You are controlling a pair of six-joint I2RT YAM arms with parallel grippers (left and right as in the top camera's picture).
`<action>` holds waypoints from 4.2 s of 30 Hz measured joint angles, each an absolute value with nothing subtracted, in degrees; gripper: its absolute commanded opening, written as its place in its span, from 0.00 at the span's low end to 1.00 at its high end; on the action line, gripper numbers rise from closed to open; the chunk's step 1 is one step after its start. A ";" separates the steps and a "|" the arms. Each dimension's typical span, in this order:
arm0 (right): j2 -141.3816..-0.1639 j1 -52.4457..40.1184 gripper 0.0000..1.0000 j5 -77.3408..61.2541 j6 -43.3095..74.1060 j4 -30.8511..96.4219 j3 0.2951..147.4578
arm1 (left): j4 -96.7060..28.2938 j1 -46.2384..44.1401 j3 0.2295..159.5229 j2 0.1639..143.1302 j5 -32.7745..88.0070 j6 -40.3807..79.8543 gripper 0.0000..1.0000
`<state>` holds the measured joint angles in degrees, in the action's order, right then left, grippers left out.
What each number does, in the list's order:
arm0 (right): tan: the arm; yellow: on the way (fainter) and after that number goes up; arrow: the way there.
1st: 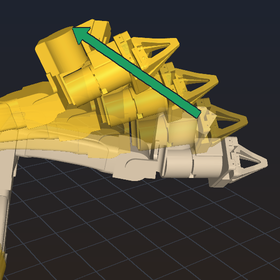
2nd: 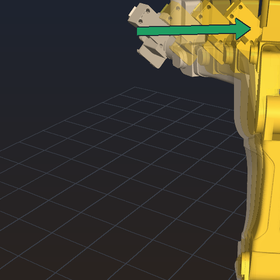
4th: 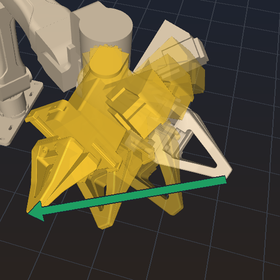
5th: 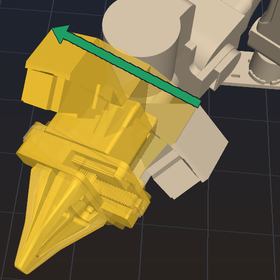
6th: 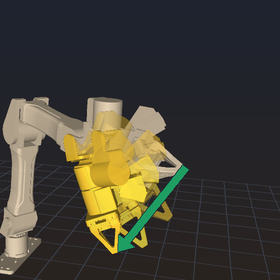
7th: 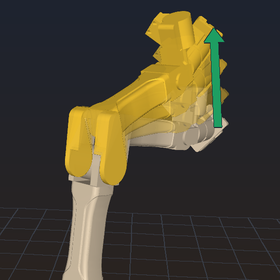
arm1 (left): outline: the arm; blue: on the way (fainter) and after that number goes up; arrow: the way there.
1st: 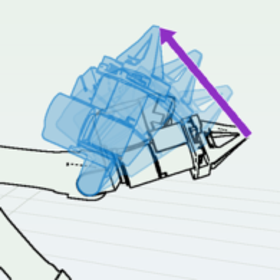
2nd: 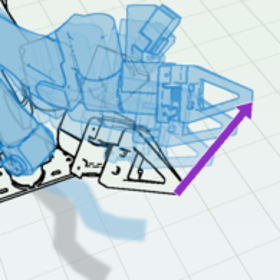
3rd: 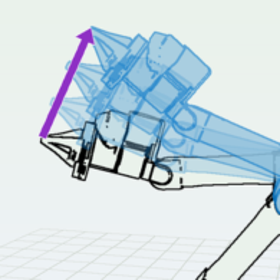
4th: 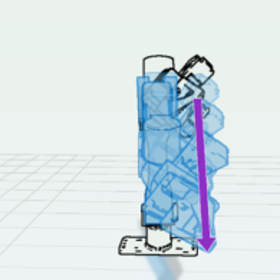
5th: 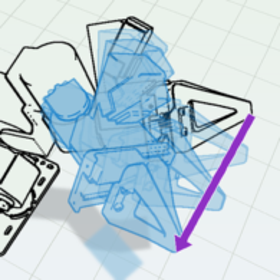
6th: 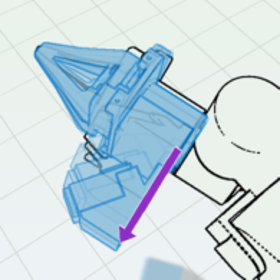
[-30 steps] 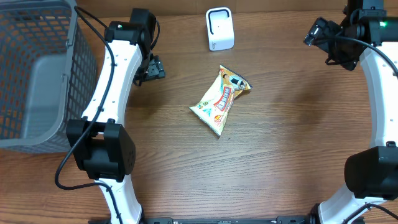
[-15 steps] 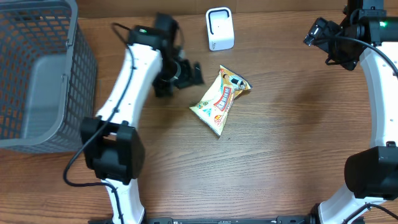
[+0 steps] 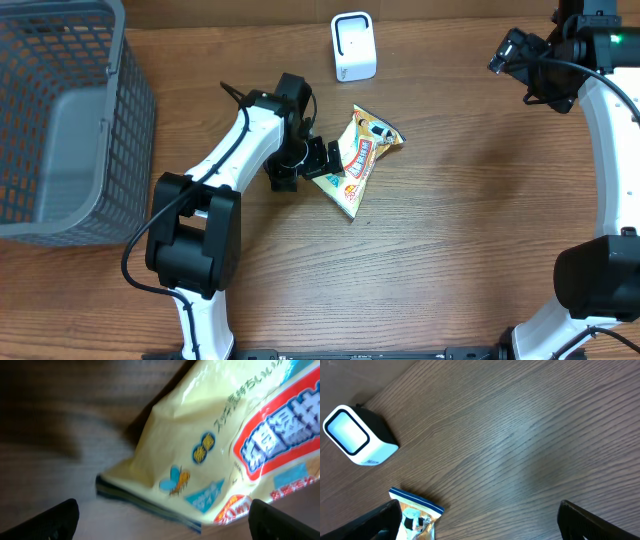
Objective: Scan the item barcode
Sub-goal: 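Reach the left gripper to the yellow snack bag and grasp it, then lift the yellow bag with the left gripper and hold it at the scanner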
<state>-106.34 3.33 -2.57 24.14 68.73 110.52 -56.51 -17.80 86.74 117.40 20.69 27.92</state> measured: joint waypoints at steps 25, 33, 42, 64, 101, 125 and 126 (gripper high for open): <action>-106.34 3.33 1.00 -2.57 24.16 68.77 110.52 | -43.83 -16.80 77.89 117.45 24.67 36.42 0.04; -106.34 3.33 1.00 -2.55 24.14 68.77 110.52 | -66.28 -16.51 93.60 116.14 5.65 34.02 0.04; -106.34 3.33 1.00 -2.55 24.16 68.75 110.52 | -76.31 -19.49 106.19 106.10 -13.02 32.62 0.04; -106.34 3.33 1.00 -2.55 24.14 68.77 110.52 | -94.32 -29.58 106.85 113.08 -47.97 46.50 0.04; -106.34 3.33 1.00 -2.57 24.16 68.75 110.52 | -96.66 -30.24 114.30 116.38 -45.95 44.10 0.04; -106.34 3.33 1.00 -2.57 24.14 68.79 110.52 | -80.95 -28.84 103.42 116.40 -30.87 39.53 0.04; -106.34 3.33 1.00 -2.57 24.16 68.79 110.52 | -79.61 -29.26 103.42 116.38 -28.38 39.03 0.05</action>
<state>-106.34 3.33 -2.57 24.16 68.79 110.52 -79.61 -29.26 103.42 116.38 -28.38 39.03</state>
